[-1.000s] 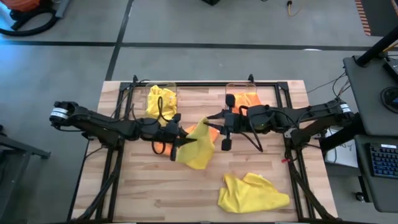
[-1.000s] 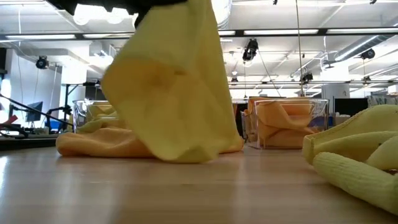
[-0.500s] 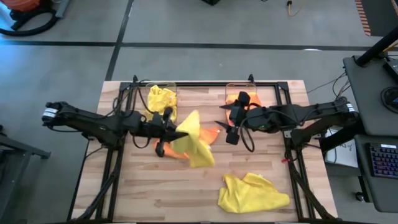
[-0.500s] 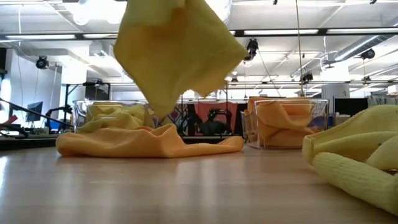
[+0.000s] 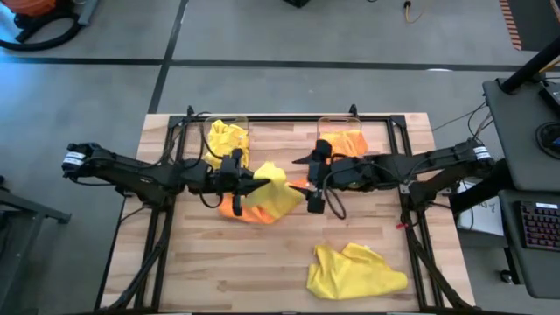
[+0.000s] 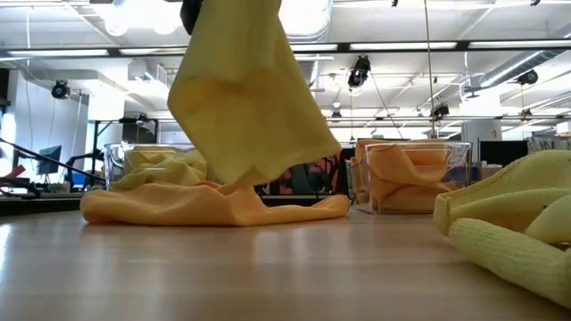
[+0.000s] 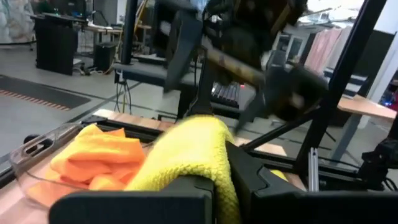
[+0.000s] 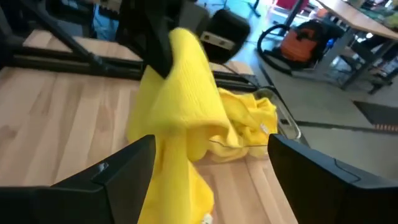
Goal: Sort microfiber towel by color & place in baskets
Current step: Put the yellow microfiber cloth into the left transparent bin
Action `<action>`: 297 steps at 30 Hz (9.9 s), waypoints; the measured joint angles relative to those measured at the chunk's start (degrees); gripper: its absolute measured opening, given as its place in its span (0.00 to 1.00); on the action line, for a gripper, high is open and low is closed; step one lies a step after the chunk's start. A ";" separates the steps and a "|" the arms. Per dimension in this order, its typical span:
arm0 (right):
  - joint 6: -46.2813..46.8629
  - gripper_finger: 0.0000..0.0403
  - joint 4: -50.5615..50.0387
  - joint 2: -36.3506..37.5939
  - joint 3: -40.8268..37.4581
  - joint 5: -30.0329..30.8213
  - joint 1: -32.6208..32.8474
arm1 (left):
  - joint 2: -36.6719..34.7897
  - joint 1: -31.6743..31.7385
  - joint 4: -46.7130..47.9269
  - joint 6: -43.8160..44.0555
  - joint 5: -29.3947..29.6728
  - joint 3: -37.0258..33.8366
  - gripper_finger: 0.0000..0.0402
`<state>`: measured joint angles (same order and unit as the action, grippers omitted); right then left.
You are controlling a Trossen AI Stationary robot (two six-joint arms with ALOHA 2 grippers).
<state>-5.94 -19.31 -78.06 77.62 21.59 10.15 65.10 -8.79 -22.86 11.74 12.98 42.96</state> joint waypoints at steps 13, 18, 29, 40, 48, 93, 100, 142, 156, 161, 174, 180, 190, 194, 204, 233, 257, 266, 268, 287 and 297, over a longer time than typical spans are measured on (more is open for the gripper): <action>-5.59 0.68 8.77 -8.38 -0.15 -2.54 -0.46 | 2.94 -0.03 -4.34 -0.68 -1.42 0.44 0.00; -6.08 0.39 10.20 -8.71 -0.09 -4.59 -0.57 | 2.37 -0.03 -4.47 -0.66 -1.54 0.44 0.02; -6.62 0.03 7.52 -8.18 -0.02 -6.57 -0.72 | -1.04 -0.05 1.50 -4.53 -5.65 0.44 0.41; -6.53 0.02 2.77 -6.83 -0.02 -2.08 -0.72 | -11.05 0.05 15.13 -8.12 -3.90 -0.42 0.61; -6.53 0.02 3.39 -6.83 -0.02 -2.10 -0.68 | -7.67 0.86 7.33 -7.30 2.12 -4.31 0.61; -0.90 0.51 4.35 -2.91 -0.11 -0.10 -0.70 | -4.22 3.80 -3.83 -11.45 -1.27 -5.16 0.00; 2.30 0.60 -0.04 1.07 -0.09 5.64 -0.70 | -12.56 7.58 4.20 -12.43 1.54 -5.16 0.00; 3.39 0.61 -1.85 0.96 -0.13 5.59 -0.83 | -30.01 30.07 31.94 -19.89 28.00 -4.17 0.00; 3.47 0.61 -1.87 0.93 -0.85 5.59 -0.83 | -22.12 29.94 35.14 -10.14 21.98 -2.86 0.00; 4.01 0.61 -1.87 0.93 -1.97 5.57 -0.83 | -19.06 29.94 35.06 -5.28 21.21 -2.86 0.00; 3.92 0.61 -1.85 0.89 -2.32 5.57 -0.83 | -17.16 29.91 34.50 -0.64 3.88 -2.89 0.00; 3.98 0.61 -1.85 0.89 -2.32 5.57 -0.83 | -17.16 29.94 38.94 1.09 -0.38 -2.95 0.00; 4.01 0.61 -1.85 0.89 -2.32 5.57 -0.83 | -15.78 29.81 43.46 2.36 -4.51 -3.37 0.00; 4.01 0.61 -1.86 0.89 -2.32 5.57 -0.83 | -15.67 29.81 43.46 2.36 -4.48 -3.65 0.00; 4.02 0.61 -1.87 0.89 -2.33 5.57 -0.83 | -15.95 29.81 42.72 3.82 2.24 -7.84 0.00; 4.51 0.61 -1.04 0.91 -2.34 5.57 -0.83 | -15.67 29.92 42.50 7.70 7.49 -12.37 0.01; -9.29 0.44 24.73 -12.50 -2.89 -5.74 -16.76 | -15.49 29.92 44.92 8.30 9.04 -11.83 0.54; -10.14 0.33 29.95 -18.81 -1.96 -5.75 -19.39 | -16.14 29.91 48.74 5.00 8.57 -9.33 0.65; -10.16 0.30 29.81 -20.40 -1.01 -5.75 -19.61 | -16.21 29.92 50.53 3.56 8.58 -7.93 0.65; -10.93 0.12 21.29 -19.58 0.82 -5.87 -19.56 | -15.47 30.03 52.17 -20.51 -5.17 -1.55 0.28; -10.34 0.12 19.04 -19.48 0.81 -6.84 -19.41 | -12.59 31.14 51.84 -9.70 8.52 -5.55 0.03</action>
<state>-16.28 -0.27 -97.54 78.43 14.75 -9.26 52.51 22.35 28.98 2.04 21.50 37.41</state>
